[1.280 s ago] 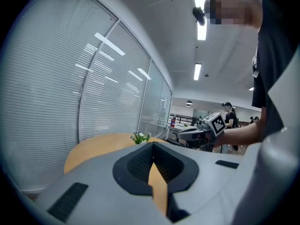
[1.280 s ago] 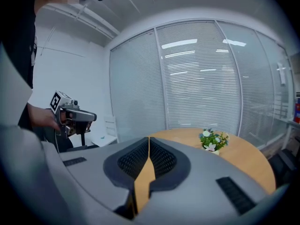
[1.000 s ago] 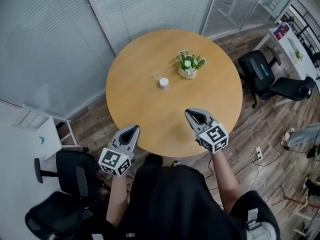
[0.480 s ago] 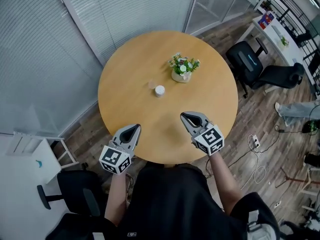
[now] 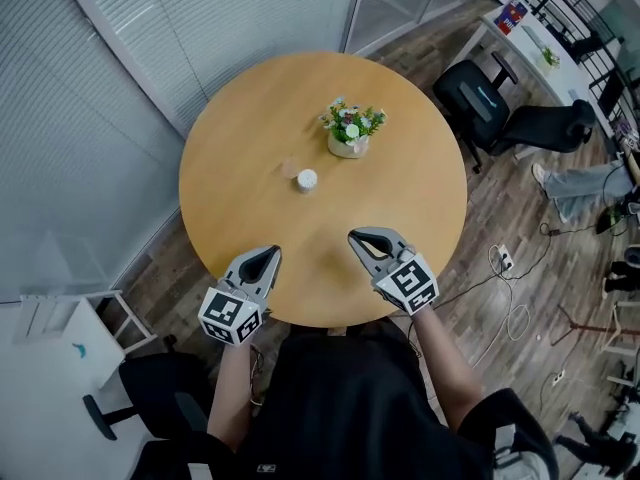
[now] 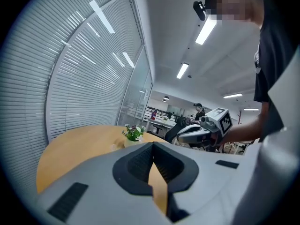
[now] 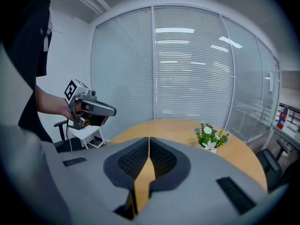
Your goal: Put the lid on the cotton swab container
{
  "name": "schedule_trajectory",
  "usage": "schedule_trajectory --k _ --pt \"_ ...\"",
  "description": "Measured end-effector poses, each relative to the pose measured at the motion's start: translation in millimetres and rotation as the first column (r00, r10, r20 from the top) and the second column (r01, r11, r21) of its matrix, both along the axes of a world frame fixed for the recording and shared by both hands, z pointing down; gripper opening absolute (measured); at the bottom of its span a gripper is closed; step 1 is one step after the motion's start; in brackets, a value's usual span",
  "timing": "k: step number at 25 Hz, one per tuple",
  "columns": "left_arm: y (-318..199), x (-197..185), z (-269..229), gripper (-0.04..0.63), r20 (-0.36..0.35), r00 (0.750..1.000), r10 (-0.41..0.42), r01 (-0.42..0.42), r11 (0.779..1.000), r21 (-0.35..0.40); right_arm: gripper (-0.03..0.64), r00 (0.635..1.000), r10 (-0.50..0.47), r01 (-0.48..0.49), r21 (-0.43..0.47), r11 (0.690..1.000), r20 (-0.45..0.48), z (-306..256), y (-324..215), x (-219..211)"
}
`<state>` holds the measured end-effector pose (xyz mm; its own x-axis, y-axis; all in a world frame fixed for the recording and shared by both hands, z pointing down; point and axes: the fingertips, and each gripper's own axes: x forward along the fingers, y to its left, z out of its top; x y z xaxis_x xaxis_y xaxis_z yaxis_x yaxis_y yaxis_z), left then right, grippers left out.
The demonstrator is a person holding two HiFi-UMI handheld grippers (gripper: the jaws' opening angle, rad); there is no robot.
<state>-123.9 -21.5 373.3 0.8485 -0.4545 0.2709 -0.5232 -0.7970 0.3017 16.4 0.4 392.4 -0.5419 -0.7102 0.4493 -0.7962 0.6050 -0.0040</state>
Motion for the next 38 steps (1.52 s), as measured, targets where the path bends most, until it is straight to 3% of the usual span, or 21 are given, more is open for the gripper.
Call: schedule_trajectory --k 8,21,31,38 --pt "-25.2 16.3 27.6 0.005 0.026 1.0 -0.008 0.009 1.0 -0.024 0.006 1.0 -0.005 0.006 -0.046 0.999 0.022 25.5 -27.2 8.1" --pt "-56.4 48.4 90.9 0.005 0.079 0.996 -0.037 0.045 0.993 -0.109 0.006 0.994 -0.091 0.098 -0.11 0.989 0.061 79.7 -76.2 13.6" --pt "-86.7 74.0 149.0 0.006 0.101 0.994 -0.047 0.059 0.991 -0.12 0.006 0.985 -0.164 0.171 -0.153 0.973 0.063 139.0 -109.3 26.3" --pt "-103.5 83.3 191.6 0.006 0.168 0.986 -0.025 0.04 0.995 -0.092 0.006 0.977 -0.199 0.209 -0.158 0.965 0.078 165.4 -135.0 22.8"
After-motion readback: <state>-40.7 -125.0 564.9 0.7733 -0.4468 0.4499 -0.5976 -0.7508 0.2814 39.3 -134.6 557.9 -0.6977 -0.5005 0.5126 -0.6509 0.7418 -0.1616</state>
